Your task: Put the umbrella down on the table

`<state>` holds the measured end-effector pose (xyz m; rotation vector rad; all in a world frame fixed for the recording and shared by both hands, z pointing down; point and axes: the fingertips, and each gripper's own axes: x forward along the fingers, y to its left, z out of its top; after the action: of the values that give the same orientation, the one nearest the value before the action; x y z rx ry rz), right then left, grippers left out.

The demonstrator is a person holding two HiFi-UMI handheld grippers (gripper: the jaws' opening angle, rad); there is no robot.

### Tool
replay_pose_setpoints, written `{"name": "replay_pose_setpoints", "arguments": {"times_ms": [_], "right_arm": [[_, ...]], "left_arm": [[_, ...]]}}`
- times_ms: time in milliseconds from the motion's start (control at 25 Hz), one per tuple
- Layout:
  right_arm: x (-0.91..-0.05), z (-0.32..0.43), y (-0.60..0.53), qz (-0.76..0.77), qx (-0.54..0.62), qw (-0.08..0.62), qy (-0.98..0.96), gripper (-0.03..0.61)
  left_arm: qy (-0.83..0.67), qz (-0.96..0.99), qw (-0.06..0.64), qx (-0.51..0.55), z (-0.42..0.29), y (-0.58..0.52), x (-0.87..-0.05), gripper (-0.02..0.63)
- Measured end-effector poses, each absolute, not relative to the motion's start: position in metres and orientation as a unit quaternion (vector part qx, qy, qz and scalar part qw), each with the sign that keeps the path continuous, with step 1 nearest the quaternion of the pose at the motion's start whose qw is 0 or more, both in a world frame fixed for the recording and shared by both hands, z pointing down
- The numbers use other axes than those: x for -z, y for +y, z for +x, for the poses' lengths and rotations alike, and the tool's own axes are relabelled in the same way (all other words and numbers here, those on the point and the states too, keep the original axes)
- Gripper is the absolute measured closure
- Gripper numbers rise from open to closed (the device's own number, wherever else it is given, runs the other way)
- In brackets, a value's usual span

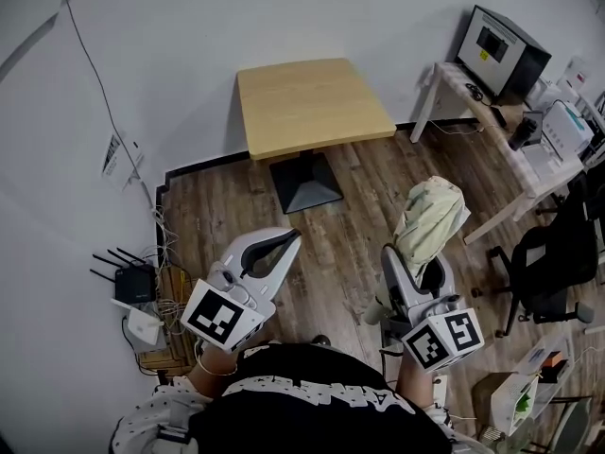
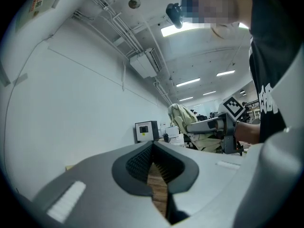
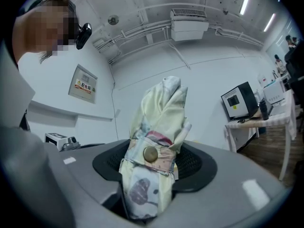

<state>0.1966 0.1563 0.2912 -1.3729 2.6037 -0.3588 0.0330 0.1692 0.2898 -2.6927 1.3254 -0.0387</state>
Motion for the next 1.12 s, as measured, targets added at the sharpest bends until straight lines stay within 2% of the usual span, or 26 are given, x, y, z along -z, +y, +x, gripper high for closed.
{"name": "replay_pose_setpoints", "arguments": {"times_ms": [480, 840, 1120], "right_arm": [[-0.323, 0.230, 0.173, -0.474, 0.153, 0.096, 0.862, 0.293], [-0.326, 0.239, 0.170, -0.499, 0.144, 0.084, 0.851, 0.293], [-0.329, 0.233, 0.152, -0.505, 0.148, 0.076, 0.847, 0.293]], "left_arm": [[0.425, -0.902, 0.057, 0.038, 0.060, 0.175, -0.311, 0.612], [0.369, -0.928, 0.050, 0.017, 0.092, 0.150, -0.316, 0.612], [0.370, -0.929, 0.032, 0.012, 0.082, 0.126, -0.327, 0.612]]}}
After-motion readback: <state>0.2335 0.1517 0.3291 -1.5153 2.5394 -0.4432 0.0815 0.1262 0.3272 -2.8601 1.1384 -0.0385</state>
